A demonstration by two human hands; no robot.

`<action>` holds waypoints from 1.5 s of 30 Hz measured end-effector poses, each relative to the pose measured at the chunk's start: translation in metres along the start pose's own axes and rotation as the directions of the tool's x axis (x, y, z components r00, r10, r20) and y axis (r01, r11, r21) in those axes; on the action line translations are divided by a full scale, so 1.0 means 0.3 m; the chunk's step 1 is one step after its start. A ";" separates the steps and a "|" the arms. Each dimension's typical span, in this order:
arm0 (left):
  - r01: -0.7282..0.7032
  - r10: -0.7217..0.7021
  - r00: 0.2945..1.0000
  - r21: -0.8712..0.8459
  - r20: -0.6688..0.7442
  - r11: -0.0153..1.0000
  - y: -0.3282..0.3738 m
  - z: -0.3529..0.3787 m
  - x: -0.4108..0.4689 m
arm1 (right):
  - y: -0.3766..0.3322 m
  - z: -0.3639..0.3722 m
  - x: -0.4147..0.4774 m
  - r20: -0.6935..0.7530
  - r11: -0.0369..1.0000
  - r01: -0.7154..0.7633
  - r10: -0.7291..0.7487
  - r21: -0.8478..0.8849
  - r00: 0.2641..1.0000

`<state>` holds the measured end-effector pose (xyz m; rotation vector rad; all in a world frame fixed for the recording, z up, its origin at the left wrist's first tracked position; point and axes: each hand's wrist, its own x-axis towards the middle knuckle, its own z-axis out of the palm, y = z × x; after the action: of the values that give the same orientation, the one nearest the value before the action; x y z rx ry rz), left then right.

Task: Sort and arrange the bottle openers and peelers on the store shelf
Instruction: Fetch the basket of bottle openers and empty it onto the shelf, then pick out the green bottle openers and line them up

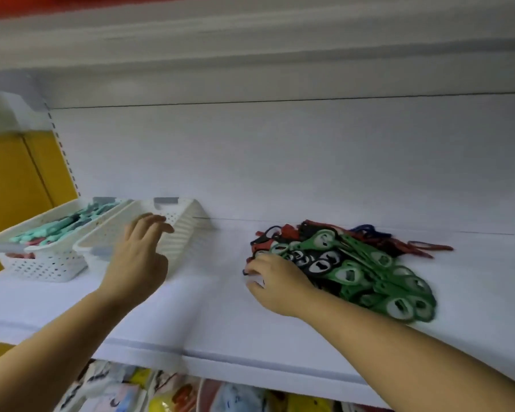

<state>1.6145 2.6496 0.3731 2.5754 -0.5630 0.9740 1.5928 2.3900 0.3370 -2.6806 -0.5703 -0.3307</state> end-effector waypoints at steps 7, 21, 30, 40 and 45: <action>-0.097 0.159 0.973 -0.331 0.168 0.939 0.405 0.212 -0.108 | 0.304 -0.189 -0.318 -0.397 0.974 -0.215 0.228 0.078 0.889; 0.044 0.188 0.904 -0.521 0.383 0.852 1.001 0.443 -0.077 | 0.688 -0.274 -0.593 -0.151 0.732 -0.670 0.681 0.123 0.717; 0.098 0.100 0.938 -0.532 0.331 0.841 1.018 0.490 -0.096 | 0.676 -0.260 -0.560 -0.241 0.587 -0.713 0.809 0.383 0.536; 0.241 -0.036 0.957 -0.723 0.287 0.647 1.029 0.447 -0.113 | 0.623 -0.311 -0.622 -0.298 0.431 -0.128 0.780 0.893 0.550; 0.100 0.157 0.938 -0.677 0.308 0.729 1.022 0.465 -0.126 | 0.553 -0.297 -0.609 -0.146 0.482 -0.175 0.556 0.858 0.818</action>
<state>1.5215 2.3326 0.2979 2.0379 -0.8657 0.2089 1.4885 2.1506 0.3101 -1.6481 0.0554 -0.3649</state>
